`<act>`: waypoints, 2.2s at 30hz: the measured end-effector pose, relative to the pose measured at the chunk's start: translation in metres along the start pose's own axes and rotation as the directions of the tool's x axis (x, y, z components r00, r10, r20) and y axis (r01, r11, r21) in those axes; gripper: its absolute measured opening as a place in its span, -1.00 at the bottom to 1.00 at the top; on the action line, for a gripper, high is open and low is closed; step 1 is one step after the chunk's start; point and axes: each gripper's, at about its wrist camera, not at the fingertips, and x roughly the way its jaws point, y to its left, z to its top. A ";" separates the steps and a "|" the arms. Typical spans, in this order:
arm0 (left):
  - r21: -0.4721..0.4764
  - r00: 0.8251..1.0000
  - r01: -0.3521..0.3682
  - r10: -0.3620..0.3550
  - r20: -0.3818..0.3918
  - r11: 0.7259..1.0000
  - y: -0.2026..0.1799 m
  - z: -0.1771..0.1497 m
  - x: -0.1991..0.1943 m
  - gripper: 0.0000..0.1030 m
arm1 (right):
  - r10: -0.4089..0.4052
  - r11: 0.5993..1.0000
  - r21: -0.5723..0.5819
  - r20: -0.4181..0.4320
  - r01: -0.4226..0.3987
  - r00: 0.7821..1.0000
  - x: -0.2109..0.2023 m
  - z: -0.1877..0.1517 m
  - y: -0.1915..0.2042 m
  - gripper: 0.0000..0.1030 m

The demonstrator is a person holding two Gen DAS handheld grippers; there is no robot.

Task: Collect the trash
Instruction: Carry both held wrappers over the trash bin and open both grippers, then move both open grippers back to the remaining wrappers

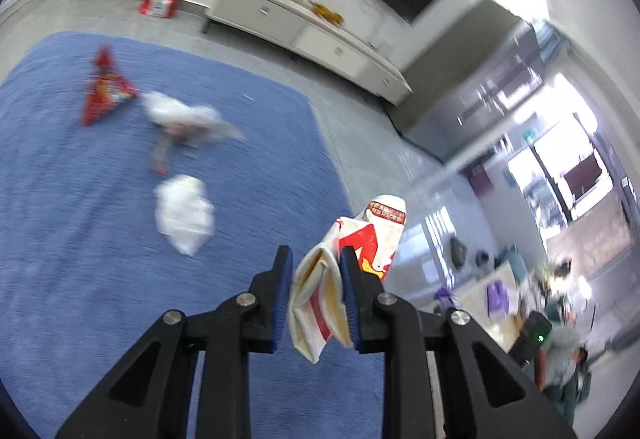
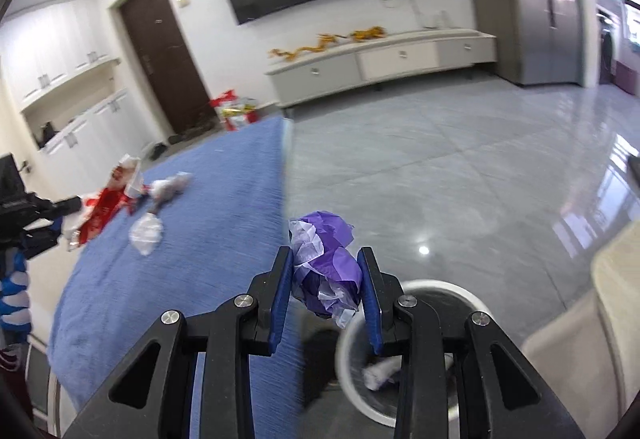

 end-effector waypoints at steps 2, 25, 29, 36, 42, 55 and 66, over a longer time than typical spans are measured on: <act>0.057 0.999 0.008 -0.005 -0.047 0.998 -0.027 -0.006 0.021 -0.56 | -0.020 0.999 0.036 -0.014 0.021 1.000 0.000 -0.009 -0.018 -0.37; 0.450 0.932 0.018 0.148 -0.331 0.893 -0.184 -0.088 0.218 -0.27 | -0.090 0.969 0.209 -0.201 0.133 0.975 0.075 -0.062 -0.122 -0.14; 0.458 0.934 0.055 0.116 -0.338 0.887 -0.189 -0.094 0.218 -0.11 | -0.099 0.966 0.215 -0.200 0.143 0.975 0.070 -0.067 -0.127 -0.07; 0.447 0.949 0.040 0.106 -0.295 0.894 -0.179 -0.086 0.193 -0.11 | -0.111 0.963 0.220 -0.189 0.153 0.976 0.057 -0.064 -0.124 -0.05; 0.466 0.980 -0.020 0.109 -0.166 0.885 -0.166 -0.074 0.149 -0.08 | -0.125 0.971 0.188 -0.132 0.149 0.983 0.032 -0.049 -0.107 -0.04; 0.464 0.992 -0.126 0.103 0.074 0.877 -0.107 -0.061 0.053 -0.04 | -0.120 0.988 0.096 -0.017 0.121 0.993 -0.016 -0.014 -0.046 0.01; 0.351 0.977 -0.204 0.165 0.137 0.914 -0.015 -0.045 -0.009 0.03 | -0.049 0.997 -0.060 0.004 0.049 0.999 -0.019 0.016 0.037 0.03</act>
